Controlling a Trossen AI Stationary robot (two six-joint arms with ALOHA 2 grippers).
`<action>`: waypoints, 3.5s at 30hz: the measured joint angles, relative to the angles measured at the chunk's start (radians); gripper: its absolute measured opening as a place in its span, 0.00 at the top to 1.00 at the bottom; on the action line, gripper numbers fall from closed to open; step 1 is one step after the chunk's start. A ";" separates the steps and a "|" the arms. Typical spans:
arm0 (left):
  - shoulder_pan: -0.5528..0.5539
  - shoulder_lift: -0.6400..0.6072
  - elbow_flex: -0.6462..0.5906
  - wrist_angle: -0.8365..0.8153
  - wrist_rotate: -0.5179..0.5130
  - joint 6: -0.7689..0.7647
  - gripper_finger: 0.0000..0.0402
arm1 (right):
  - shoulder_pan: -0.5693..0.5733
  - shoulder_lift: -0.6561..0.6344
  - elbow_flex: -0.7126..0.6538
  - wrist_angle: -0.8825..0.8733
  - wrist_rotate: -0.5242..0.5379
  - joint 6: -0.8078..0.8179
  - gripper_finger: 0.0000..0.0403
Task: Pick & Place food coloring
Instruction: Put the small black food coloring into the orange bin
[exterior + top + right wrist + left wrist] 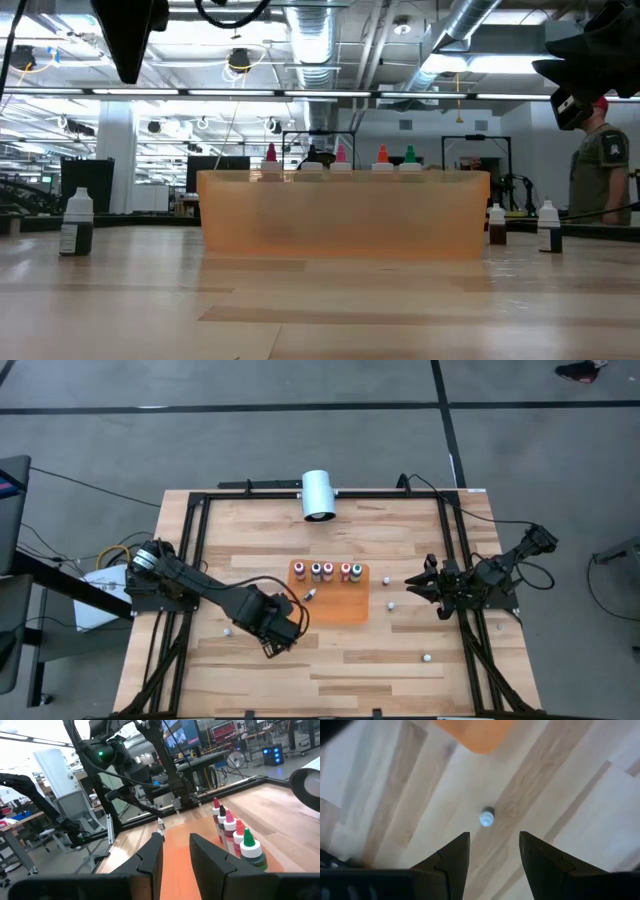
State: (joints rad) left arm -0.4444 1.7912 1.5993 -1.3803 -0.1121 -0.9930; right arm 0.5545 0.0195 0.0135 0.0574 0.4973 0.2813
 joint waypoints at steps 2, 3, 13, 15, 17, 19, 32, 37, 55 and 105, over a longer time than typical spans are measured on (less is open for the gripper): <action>-0.014 0.000 0.000 -0.006 -0.043 -0.017 0.59 | 0.000 0.000 0.000 0.001 0.000 0.013 0.78; -0.022 0.000 0.000 -0.011 -0.065 -0.024 0.59 | 0.000 0.000 0.000 0.001 0.000 0.026 0.78; -0.027 -0.032 0.000 -0.022 -0.189 -0.040 0.59 | -0.001 0.000 -0.001 0.008 0.000 0.095 0.78; -0.021 -0.037 0.000 -0.034 -0.226 -0.040 0.59 | -0.001 0.000 -0.002 0.020 0.000 0.095 0.78; -0.015 -0.043 0.000 -0.053 -0.263 -0.041 0.59 | -0.002 0.000 -0.002 0.046 0.000 0.095 0.78; -0.004 -0.046 0.000 -0.056 -0.285 -0.038 0.59 | -0.002 0.000 -0.002 0.057 0.002 0.095 0.78; 0.099 -0.256 -0.371 0.278 -0.207 0.020 0.59 | -0.002 0.000 -0.001 0.098 0.002 0.070 0.78; 0.134 -0.427 -0.601 0.472 -0.143 0.004 0.59 | -0.010 0.000 0.000 0.109 0.018 0.052 0.78; 0.317 -0.810 -0.914 0.518 -0.057 0.040 0.59 | -0.158 0.488 0.334 0.160 -0.014 -0.025 0.78; 0.388 -0.810 -0.916 0.525 -0.003 0.227 0.59 | -0.426 2.089 1.763 -1.011 -0.405 -0.739 0.78</action>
State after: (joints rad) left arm -0.0563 0.9813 0.6834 -0.8555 -0.1154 -0.7662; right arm 0.1282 2.1081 1.7770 -0.9535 0.0927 -0.4582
